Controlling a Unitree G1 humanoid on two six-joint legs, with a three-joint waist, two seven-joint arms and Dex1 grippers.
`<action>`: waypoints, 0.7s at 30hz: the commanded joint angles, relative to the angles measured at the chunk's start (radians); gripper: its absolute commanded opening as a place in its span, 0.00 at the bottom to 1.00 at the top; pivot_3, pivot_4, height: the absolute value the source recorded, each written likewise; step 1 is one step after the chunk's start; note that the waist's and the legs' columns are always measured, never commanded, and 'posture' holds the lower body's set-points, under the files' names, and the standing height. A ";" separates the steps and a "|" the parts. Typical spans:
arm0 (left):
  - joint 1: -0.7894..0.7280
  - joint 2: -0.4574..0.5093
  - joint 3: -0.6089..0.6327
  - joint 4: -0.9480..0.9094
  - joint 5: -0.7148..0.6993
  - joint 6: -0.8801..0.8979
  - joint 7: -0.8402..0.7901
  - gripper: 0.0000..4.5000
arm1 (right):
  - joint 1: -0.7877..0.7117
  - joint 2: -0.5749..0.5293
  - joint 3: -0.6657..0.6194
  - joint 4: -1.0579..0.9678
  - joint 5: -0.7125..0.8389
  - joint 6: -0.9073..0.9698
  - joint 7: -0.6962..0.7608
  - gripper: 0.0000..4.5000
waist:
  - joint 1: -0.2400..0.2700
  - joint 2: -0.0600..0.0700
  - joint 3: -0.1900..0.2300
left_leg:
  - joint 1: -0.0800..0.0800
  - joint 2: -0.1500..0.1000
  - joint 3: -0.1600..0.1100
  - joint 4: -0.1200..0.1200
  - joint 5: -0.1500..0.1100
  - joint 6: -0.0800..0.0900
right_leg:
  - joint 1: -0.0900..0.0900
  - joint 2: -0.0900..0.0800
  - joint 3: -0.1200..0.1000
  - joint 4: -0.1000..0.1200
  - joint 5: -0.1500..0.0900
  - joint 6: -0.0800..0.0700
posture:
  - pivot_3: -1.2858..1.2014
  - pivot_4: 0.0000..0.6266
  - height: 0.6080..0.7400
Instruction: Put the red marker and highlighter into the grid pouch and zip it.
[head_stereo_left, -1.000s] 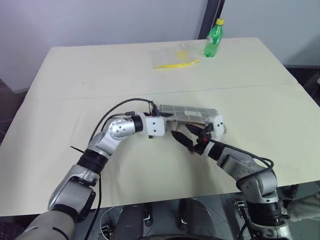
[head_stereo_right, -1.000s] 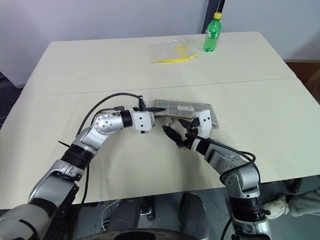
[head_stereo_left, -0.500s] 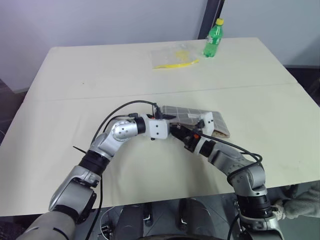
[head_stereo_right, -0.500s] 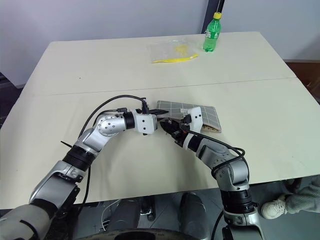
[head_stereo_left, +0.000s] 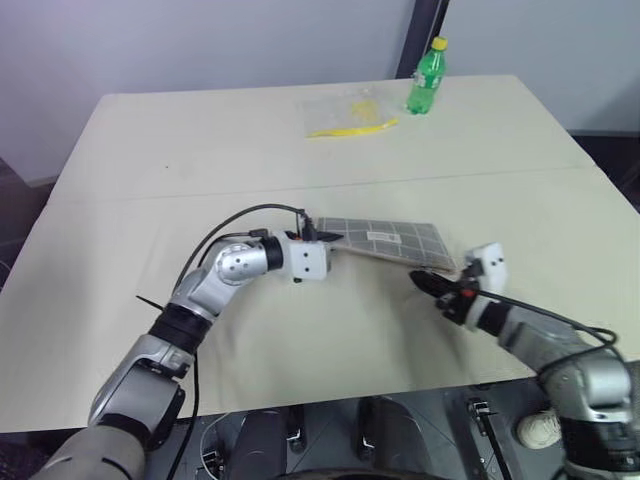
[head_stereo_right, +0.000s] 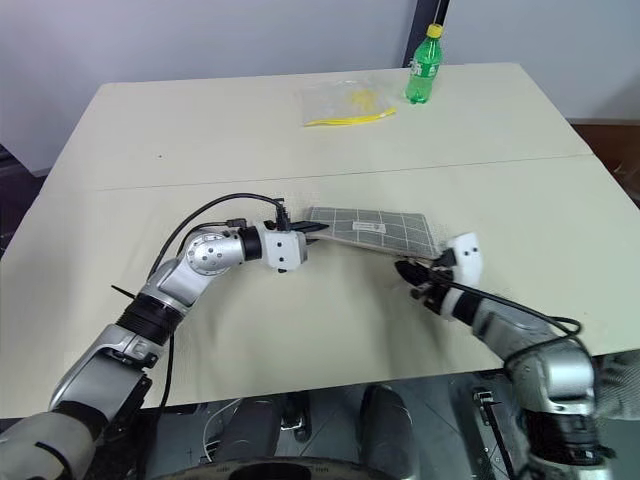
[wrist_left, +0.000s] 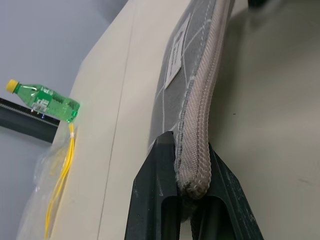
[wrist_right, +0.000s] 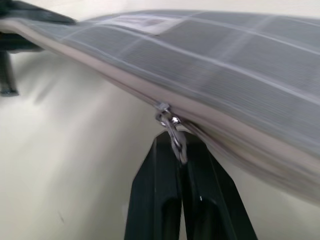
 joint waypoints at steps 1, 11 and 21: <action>-0.005 0.021 0.037 -0.003 -0.028 -0.005 0.006 0.00 | 0.054 -0.074 -0.093 0.007 -0.011 -0.046 0.067 0.02 | 0.000 0.000 0.000 | 0.000 0.000 0.000 0.000 0.000 0.000 | 0.000 0.000 0.000 0.000 0.000 0.000 | 0.52 0.24 1.00; 0.008 0.002 0.059 0.025 -0.175 0.046 -0.086 0.08 | 0.112 -0.092 -0.100 -0.012 -0.049 -0.157 0.107 0.15 | 0.000 0.000 0.000 | 0.000 0.000 0.000 0.000 0.000 0.000 | 0.000 0.000 0.000 0.000 0.000 0.000 | 0.52 0.24 1.00; 0.061 -0.022 0.076 -0.069 -0.254 0.096 -0.121 0.99 | 0.147 -0.164 -0.170 0.001 -0.032 -0.221 0.240 1.00 | 0.000 0.000 0.000 | 0.000 -0.001 0.000 0.001 0.000 0.001 | 0.002 -0.001 0.000 -0.002 0.000 0.000 | 0.52 0.24 1.00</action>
